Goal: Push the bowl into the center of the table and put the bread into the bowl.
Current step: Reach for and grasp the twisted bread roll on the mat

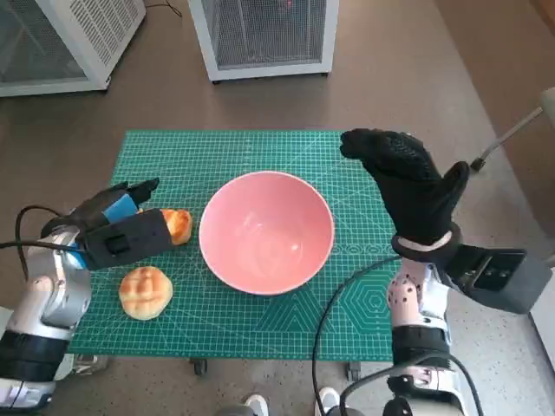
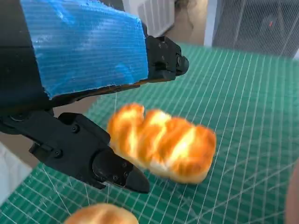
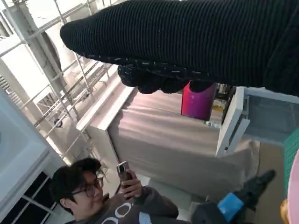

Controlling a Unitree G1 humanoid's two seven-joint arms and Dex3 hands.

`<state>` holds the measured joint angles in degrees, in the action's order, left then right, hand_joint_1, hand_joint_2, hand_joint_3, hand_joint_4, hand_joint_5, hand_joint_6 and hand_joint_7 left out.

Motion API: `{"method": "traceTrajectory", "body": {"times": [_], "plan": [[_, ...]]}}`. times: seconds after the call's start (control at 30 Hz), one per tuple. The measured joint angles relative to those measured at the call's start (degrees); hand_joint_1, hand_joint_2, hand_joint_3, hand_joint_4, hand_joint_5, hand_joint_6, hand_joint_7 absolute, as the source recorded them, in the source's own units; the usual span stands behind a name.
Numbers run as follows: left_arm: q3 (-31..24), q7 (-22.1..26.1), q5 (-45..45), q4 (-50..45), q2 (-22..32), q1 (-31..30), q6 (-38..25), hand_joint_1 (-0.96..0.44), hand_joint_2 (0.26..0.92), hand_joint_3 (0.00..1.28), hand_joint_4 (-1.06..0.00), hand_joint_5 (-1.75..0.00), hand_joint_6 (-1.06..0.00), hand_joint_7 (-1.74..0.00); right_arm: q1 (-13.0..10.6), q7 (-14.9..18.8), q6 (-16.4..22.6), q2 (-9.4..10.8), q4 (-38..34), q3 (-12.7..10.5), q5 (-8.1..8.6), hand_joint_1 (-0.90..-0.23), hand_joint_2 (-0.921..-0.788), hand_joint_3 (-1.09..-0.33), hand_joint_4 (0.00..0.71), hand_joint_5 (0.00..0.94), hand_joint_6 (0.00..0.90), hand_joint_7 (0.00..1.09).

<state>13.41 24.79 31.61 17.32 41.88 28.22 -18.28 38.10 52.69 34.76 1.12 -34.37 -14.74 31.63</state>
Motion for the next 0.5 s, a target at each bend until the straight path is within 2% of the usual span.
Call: {"method": "traceTrajectory", "body": {"times": [0.3,0.5], "plan": [[2.93,-0.95,0.33,8.29,-2.62,2.93,2.98,-0.38,0.810,0.01,-0.06,0.00,-0.20,-0.01,-0.41,-0.15,0.08,-0.04,0.55,0.03,-0.01,-0.524,-0.921,-0.515,0.275,0.000,0.411,0.00],[4.47,-3.61,2.00,14.73,-3.90,5.71,5.56,-0.35,0.811,0.00,-0.10,-0.02,-0.23,-0.02,-0.85,-0.56,0.08,-0.02,1.07,0.20,-0.14,-0.523,-0.921,-0.515,0.275,0.000,0.411,0.00]]}}
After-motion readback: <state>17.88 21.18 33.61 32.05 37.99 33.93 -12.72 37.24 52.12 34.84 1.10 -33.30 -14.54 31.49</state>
